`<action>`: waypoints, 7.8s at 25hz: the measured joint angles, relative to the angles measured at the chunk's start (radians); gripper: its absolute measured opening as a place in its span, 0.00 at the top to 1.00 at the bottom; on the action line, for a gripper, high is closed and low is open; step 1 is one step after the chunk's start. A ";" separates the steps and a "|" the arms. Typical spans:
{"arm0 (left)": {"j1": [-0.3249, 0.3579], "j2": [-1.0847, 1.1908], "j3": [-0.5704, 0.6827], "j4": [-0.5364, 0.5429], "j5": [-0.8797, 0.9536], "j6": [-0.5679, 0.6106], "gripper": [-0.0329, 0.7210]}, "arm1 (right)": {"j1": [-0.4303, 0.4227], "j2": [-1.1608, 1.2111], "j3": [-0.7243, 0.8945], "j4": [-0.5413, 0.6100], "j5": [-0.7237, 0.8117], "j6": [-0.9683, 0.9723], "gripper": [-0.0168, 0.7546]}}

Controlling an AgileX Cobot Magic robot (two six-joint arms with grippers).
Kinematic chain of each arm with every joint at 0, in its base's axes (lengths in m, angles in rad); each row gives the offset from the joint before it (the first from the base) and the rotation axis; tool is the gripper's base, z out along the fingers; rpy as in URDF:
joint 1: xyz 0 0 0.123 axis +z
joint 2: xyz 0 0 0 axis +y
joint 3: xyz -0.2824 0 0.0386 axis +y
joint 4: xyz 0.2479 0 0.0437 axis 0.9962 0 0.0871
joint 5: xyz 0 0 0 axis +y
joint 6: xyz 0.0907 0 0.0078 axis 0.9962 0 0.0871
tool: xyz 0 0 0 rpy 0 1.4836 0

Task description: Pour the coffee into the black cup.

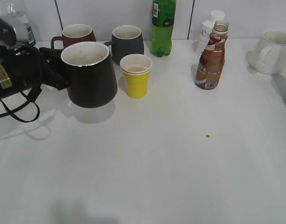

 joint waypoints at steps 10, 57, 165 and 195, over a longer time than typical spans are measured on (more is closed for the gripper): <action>-0.001 0.019 0.000 0.046 0.007 -0.001 0.90 | 0.000 0.124 -0.020 0.001 -0.095 -0.044 0.24; -0.003 0.019 0.000 0.053 0.007 -0.002 0.90 | 0.054 1.735 -0.071 -0.457 -1.871 0.216 0.14; -0.529 0.020 -0.298 0.091 0.220 -0.160 0.90 | 0.054 1.408 -0.272 -1.014 -1.704 -0.556 0.29; -0.530 0.020 -0.298 0.043 0.224 -0.160 0.90 | 0.054 1.408 -0.272 -1.014 -1.704 -0.714 0.29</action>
